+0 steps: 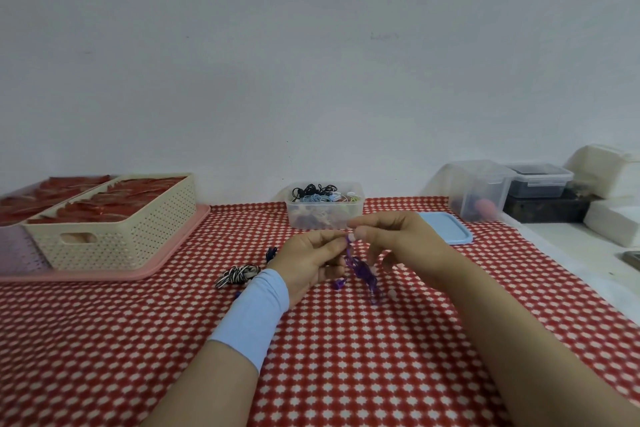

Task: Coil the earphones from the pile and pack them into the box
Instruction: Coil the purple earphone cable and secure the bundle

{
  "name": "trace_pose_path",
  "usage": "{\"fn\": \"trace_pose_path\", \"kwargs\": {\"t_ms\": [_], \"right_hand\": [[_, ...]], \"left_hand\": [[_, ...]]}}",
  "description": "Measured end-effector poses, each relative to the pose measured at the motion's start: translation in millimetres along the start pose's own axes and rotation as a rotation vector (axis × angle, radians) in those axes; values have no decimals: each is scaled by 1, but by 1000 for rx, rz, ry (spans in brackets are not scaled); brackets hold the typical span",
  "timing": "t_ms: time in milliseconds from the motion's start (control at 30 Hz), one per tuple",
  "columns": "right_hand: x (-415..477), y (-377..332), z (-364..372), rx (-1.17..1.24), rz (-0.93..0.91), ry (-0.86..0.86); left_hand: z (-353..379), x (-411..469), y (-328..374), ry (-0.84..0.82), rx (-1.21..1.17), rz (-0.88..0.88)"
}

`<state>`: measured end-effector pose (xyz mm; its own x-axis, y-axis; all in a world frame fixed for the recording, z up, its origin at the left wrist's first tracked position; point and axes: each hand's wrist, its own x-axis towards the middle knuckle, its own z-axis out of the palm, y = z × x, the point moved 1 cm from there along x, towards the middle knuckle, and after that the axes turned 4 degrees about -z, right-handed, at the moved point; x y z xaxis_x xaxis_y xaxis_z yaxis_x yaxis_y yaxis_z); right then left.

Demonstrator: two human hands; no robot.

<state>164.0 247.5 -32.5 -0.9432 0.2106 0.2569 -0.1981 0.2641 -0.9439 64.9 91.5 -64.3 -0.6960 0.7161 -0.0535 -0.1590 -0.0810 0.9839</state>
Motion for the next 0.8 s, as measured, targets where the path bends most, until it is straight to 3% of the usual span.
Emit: {"fn": "trace_pose_path", "kwargs": {"t_ms": [367, 800], "right_hand": [[1, 7, 0, 30, 173, -90], [0, 8, -1, -37, 209, -130]], "left_hand": [[-1, -1, -2, -75, 99, 45], [-4, -4, -4, -111, 116, -12]]}}
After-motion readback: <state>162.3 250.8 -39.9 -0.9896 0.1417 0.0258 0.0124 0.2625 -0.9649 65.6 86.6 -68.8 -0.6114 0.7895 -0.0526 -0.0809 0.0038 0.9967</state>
